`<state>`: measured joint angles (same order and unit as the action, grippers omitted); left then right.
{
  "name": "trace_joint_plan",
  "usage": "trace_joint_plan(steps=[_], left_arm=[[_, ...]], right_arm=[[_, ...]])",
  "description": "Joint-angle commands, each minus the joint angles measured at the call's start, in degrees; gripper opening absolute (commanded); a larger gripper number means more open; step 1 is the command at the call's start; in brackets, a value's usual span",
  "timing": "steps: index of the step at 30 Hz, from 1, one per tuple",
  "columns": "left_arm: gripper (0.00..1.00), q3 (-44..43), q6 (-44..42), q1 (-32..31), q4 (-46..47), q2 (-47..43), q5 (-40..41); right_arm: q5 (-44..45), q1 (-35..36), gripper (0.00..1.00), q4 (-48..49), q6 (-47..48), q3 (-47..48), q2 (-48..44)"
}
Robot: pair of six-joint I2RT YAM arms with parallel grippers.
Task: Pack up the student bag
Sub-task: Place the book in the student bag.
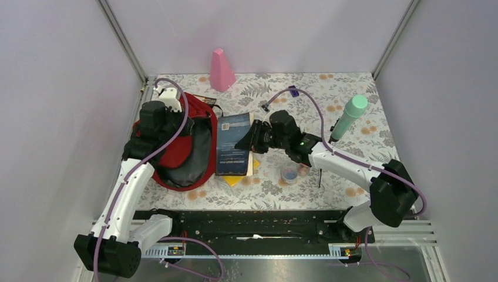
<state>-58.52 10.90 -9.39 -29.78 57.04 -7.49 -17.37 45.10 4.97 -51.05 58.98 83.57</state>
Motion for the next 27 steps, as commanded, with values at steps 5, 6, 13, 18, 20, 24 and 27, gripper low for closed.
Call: trace_joint_plan(steps=[5,6,13,18,20,24,27], left_arm=[[0.00,-2.41,-6.84,-0.10,12.17,-2.12,-6.51],[0.00,-2.67,-6.85,-0.10,11.62,-1.94,-6.33],[0.00,-0.27,-7.03,-0.10,12.61,-3.97,-11.38],[0.00,1.03,-6.74,-0.10,13.62,-4.53,-14.06],[0.00,1.11,-6.31,-0.10,13.63,-4.33,-14.95],[0.00,1.24,-5.40,-0.10,14.18,-4.01,-16.62],[0.00,1.04,-5.01,-0.10,14.30,-3.86,-18.03]], right_arm=[[-0.51,6.22,0.00,9.85,-13.38,3.53,4.44],[0.10,6.79,0.00,9.16,-13.11,4.35,5.09],[5.08,7.77,0.00,4.78,-11.63,10.05,11.59],[10.82,7.76,0.00,9.14,-14.14,12.66,15.35],[14.86,7.90,0.00,10.45,-15.75,13.59,16.65],[21.46,7.94,0.00,15.95,-19.50,15.45,20.75],[25.18,8.11,0.00,19.10,-20.76,17.44,23.96]])
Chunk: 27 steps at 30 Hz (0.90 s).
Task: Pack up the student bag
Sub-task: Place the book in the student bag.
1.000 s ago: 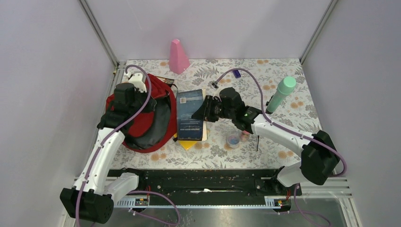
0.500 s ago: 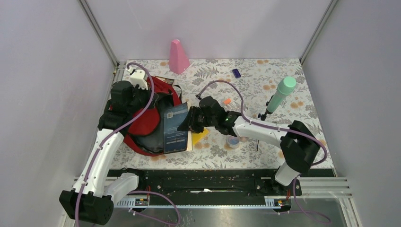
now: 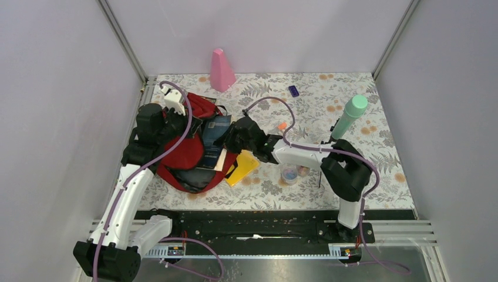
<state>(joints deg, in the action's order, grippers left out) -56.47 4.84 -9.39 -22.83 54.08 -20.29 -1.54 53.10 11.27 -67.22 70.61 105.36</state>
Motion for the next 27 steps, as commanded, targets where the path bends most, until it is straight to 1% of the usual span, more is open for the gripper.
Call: trace_joint_plan(steps=[1,5,11,14,16,20,23,26,27], left_arm=[[0.00,-0.90,1.23,-0.10,7.49,-0.94,-5.62],[0.00,-0.93,1.77,-0.08,7.85,-1.21,-6.61],[0.00,-0.84,2.82,-0.10,8.50,-0.62,-7.93],[0.00,-0.84,3.29,-0.10,8.99,-0.15,-8.70],[0.00,-0.75,3.62,-0.10,9.27,0.13,-9.03],[0.00,-0.75,3.77,-0.10,9.30,0.50,-8.71],[0.00,-0.66,3.82,-0.10,9.25,0.67,-7.65],[0.00,-0.71,3.94,-0.04,8.77,1.04,-4.74],[0.00,-0.85,3.95,-0.02,8.46,1.21,-3.65]], right_arm=[[10.10,0.08,0.00,13.65,-4.51,6.84,3.13],[14.21,0.32,0.00,14.45,-2.62,11.31,6.81],[12.71,0.48,0.00,15.75,-0.95,19.89,15.87],[13.96,1.09,0.01,13.68,1.55,25.24,20.04],[15.21,1.42,0.04,11.66,3.72,28.36,22.50],[17.70,1.73,0.15,8.17,9.20,33.20,26.41],[17.47,1.73,0.25,7.10,11.49,33.98,27.41],[16.22,1.74,0.42,8.85,12.18,31.74,26.20],[16.09,1.81,0.51,9.08,12.53,31.10,25.61]])
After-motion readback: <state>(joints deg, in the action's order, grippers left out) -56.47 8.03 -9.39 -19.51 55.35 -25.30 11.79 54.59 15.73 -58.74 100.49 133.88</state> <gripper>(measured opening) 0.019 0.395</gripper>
